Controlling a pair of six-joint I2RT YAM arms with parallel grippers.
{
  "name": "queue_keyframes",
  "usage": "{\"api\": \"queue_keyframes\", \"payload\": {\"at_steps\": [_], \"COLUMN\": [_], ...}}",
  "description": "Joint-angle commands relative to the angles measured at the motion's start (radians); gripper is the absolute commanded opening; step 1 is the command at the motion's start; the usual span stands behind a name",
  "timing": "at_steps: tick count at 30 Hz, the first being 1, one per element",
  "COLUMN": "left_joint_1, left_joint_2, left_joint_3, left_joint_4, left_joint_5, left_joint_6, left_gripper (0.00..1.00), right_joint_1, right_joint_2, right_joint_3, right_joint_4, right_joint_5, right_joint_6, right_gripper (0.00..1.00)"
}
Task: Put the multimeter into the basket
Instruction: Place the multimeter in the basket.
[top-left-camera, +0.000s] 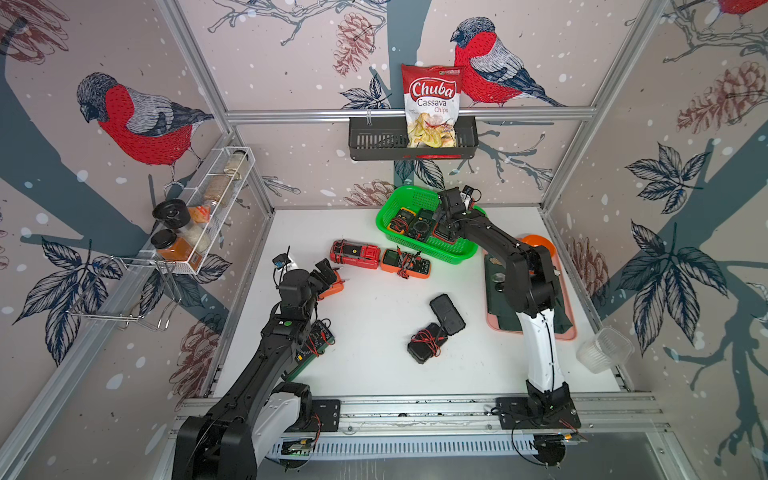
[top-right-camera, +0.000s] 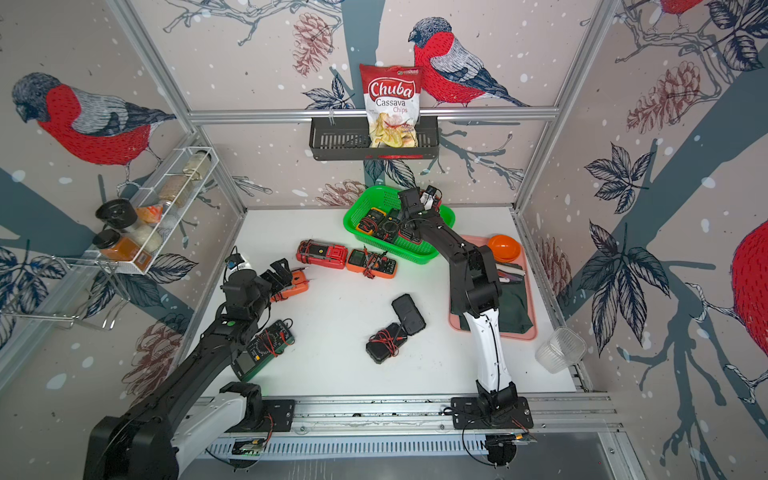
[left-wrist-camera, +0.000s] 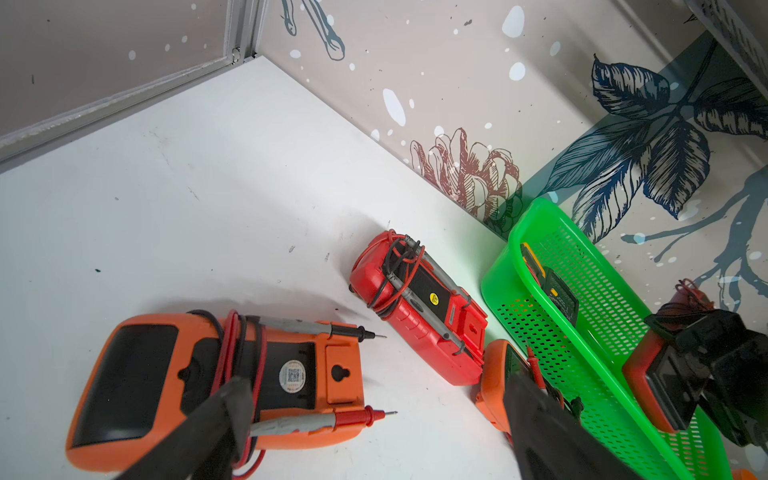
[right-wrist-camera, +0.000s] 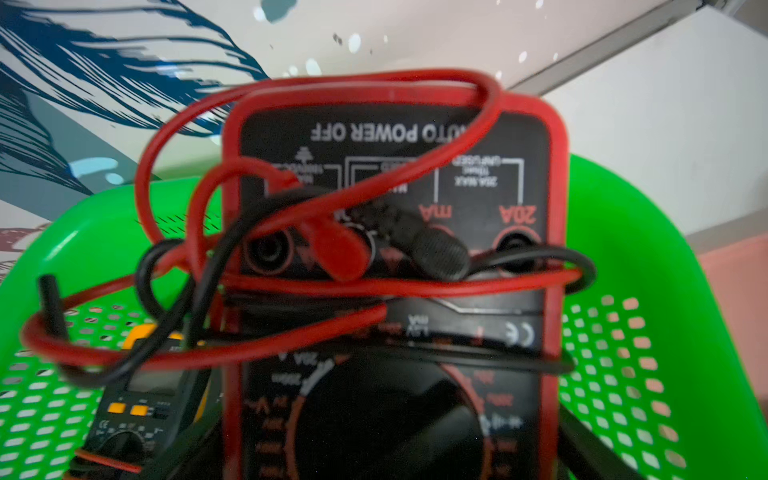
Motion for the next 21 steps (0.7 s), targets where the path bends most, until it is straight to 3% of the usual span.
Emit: {"api": "queue_keyframes", "payload": {"at_steps": [1,14,21], "left_joint_1": [0.002,0.002,0.002], "left_joint_2": [0.007,0.015,0.011], "left_joint_3": [0.013,0.022,0.023], "left_joint_4": [0.035,0.020,0.008], "left_joint_5": [0.011,-0.003,-0.011], "left_joint_6": [0.009,-0.003,-0.013], "left_gripper": [0.98,0.98,0.98], "right_joint_1": [-0.003,-0.002,-0.017], "right_joint_2": [0.010,0.004,0.038], "right_joint_3": [0.003,-0.099,-0.103], "right_joint_4": [-0.017,-0.042,-0.053], "right_joint_5": [-0.004,-0.045,-0.069], "right_joint_6": [0.022,0.039,0.039], "right_gripper": [0.00,0.00,0.13]}}
